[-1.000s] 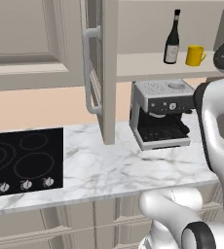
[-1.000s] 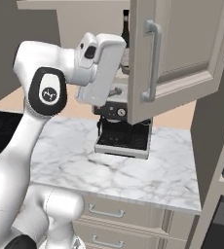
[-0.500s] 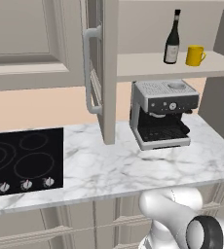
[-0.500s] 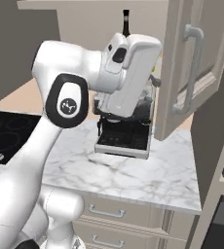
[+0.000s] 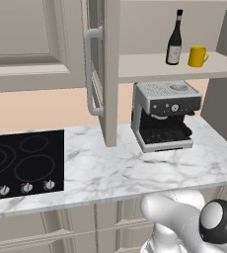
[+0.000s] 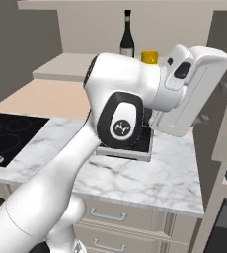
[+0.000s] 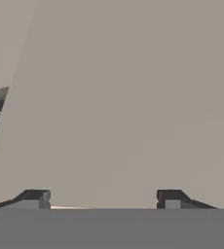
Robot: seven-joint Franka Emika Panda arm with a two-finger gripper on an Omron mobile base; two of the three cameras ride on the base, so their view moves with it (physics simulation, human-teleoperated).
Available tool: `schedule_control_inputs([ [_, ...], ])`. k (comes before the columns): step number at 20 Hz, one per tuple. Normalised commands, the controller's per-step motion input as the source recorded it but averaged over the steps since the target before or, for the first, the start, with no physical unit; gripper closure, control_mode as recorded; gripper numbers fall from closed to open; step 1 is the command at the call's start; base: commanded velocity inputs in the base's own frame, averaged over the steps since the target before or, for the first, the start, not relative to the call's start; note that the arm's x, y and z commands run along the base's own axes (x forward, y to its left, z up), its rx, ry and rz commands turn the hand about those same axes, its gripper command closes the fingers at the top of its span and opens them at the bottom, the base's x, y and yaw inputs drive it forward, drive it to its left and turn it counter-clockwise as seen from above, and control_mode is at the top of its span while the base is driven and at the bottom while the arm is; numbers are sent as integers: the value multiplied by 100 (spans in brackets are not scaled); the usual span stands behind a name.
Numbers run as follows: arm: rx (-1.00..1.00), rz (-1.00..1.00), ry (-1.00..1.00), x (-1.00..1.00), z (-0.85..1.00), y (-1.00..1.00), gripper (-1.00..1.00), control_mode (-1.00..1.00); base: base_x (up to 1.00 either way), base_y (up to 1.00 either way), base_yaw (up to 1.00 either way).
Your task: Open the cabinet directly in front. Then move the wine and the mug to the dining counter with the jar on it.
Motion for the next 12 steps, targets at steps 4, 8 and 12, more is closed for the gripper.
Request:
schedule_control_inputs([
  [4,0,0,0,0,-3,-70,-100,-100,0,0,0],
  [8,0,0,0,0,-1,-39,-100,-100,0,0,0],
  [12,0,0,0,10,0,-8,-100,-100,0,0,0],
])
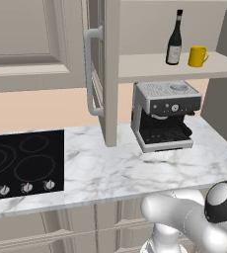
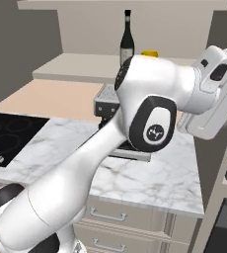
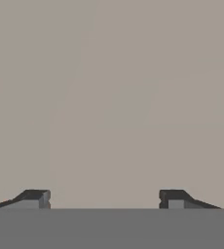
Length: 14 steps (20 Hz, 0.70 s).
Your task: Open the cabinet directly in front. Then move the wine and the mug to the dining counter with the jar on it.
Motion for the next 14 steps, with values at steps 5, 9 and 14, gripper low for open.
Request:
schedule_control_inputs([
  [5,0,0,-2,3,0,0,-100,-100,0,0,0],
  [9,0,0,-3,0,0,5,-100,-100,0,0,0],
  [14,0,0,-4,-9,2,30,-100,-100,0,0,0],
])
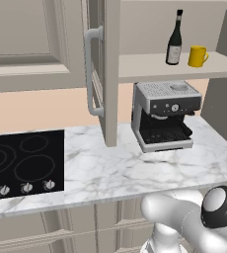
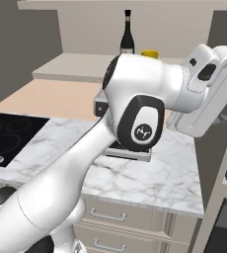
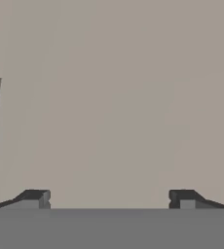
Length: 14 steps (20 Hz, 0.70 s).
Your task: Open the cabinet directly in front. Then move the wine and the mug to the dining counter with the jar on it.
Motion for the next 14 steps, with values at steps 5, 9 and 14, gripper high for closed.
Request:
schedule_control_inputs([
  [5,0,0,-10,-26,20,48,-100,-100,0,0,0],
  [9,0,0,-14,-38,31,53,-100,-100,0,0,0],
  [14,0,0,-15,-37,15,74,-100,-100,0,0,0],
])
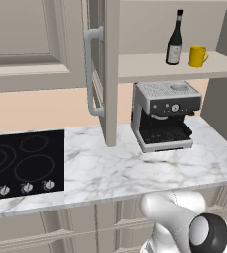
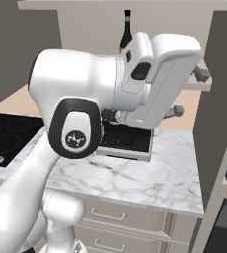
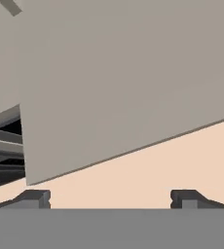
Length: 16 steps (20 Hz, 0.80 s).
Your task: Open the cabinet directly in front. Then move the wine and the mug to the dining counter with the jar on it.
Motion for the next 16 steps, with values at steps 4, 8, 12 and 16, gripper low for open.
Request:
schedule_control_inputs([
  [4,-2,0,-10,-27,1,87,-100,-100,0,0,0],
  [8,-5,0,-5,-18,0,90,-100,-100,0,0,0],
  [12,-2,0,-1,-5,0,84,-100,-100,0,0,0],
  [16,0,0,0,0,0,72,-100,-100,0,0,0],
])
